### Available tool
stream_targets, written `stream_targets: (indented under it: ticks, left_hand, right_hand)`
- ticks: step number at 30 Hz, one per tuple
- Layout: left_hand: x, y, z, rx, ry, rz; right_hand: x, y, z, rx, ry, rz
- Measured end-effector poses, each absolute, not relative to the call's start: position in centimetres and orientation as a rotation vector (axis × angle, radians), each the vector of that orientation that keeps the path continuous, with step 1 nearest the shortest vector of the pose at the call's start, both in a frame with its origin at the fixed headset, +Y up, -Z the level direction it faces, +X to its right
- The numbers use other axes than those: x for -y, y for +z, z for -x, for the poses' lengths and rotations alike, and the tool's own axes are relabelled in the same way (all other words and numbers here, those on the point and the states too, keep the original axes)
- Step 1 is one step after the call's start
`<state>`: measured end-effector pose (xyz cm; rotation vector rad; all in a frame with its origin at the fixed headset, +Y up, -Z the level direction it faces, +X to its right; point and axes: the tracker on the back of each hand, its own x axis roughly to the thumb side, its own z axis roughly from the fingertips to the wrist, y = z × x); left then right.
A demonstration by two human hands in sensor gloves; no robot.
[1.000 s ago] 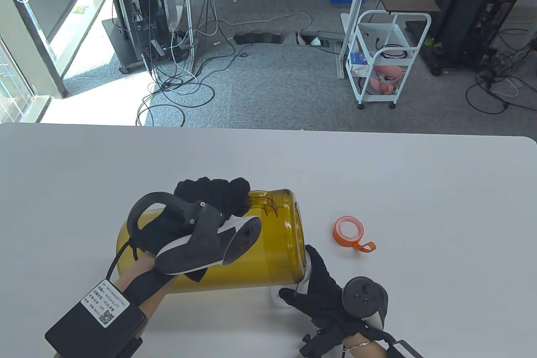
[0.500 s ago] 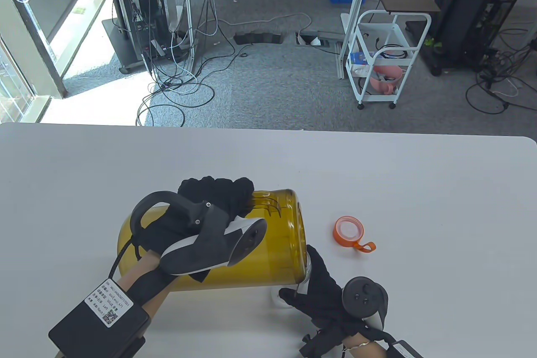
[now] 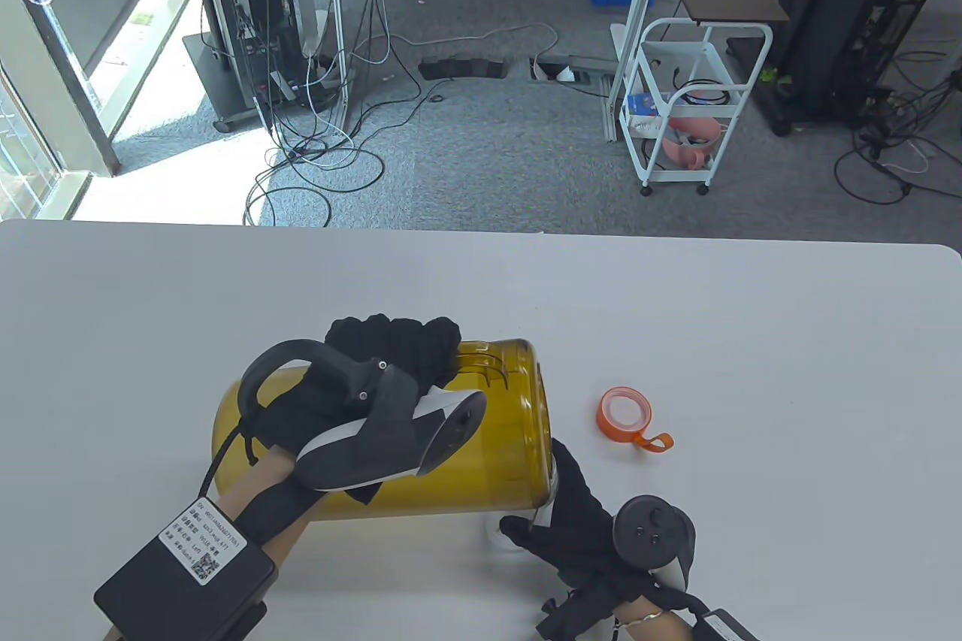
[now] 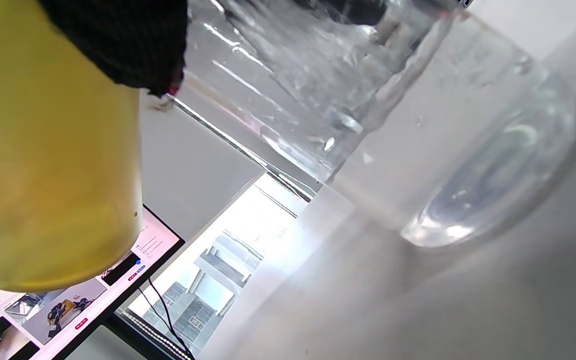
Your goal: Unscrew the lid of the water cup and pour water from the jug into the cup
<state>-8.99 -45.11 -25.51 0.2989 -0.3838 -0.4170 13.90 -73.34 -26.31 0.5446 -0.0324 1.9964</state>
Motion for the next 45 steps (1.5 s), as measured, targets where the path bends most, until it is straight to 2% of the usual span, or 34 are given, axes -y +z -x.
stream_targets:
  ticks: [45]
  left_hand:
    - [44.78, -25.56, 8.21, 0.397, -0.466, -0.303]
  right_hand:
    - [73.35, -26.30, -13.90, 0.031, 1.996, -0.547]
